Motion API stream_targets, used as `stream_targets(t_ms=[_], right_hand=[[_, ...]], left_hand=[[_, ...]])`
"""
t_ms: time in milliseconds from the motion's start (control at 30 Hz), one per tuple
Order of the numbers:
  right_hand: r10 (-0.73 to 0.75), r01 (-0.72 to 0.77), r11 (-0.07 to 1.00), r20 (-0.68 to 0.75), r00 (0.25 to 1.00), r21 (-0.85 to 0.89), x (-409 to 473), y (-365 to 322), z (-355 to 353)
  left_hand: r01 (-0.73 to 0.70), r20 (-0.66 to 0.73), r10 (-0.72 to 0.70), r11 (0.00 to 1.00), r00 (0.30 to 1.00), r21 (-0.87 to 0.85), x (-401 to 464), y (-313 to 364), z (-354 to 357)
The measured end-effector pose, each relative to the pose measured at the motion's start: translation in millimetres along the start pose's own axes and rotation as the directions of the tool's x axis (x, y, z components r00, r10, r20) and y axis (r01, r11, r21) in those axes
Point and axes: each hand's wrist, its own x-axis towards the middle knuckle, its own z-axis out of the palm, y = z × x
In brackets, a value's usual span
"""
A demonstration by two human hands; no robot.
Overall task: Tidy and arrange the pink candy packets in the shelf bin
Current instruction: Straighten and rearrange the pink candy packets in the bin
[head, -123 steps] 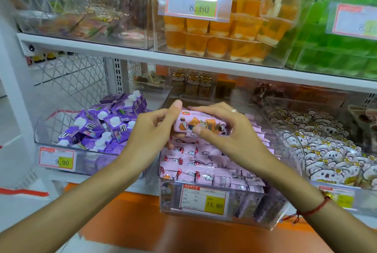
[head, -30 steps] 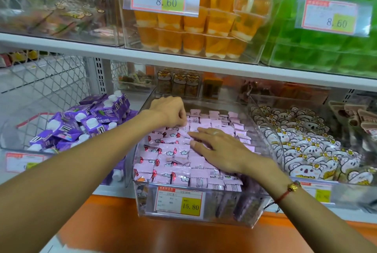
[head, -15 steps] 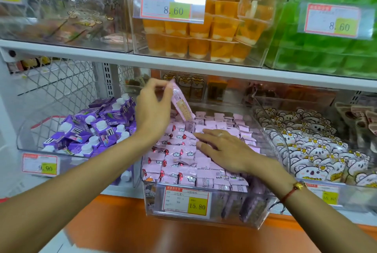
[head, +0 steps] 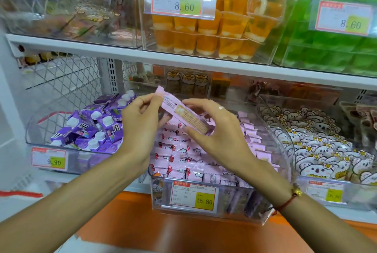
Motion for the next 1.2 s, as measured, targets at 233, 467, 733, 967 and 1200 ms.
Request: stream_targets(t_ms=[233,467,733,967,1200], right_hand=[[0.484,-0.596,0.469,0.375,0.791,0.652,8,7,-4],[0.398,-0.659,0.267,0.542,0.74,0.703,7,6,-11],[0.573,-0.477,0.315,0.236,0.785,0.82,11,14,-16],[0.695,-0.423,0.491,-0.049,0.717,0.762,16,39,-20],[0.506,-0.47,0.846,-0.103,0.857,0.251,25,60,-6]], left_hand=[[0.079,0.212,-0.097,0.993,0.973,0.093,5,3,-4],[-0.018,0.319,-0.03,0.989,0.947,0.147,6,2,-5],[-0.001,0.208,-0.034,0.986,0.978,0.165,11,-6,-7],[-0.397,0.338,0.248,0.766,0.908,0.505,6,-17,-36],[-0.248,0.34,0.02,0.727,0.94,0.641,8,-25,-53]])
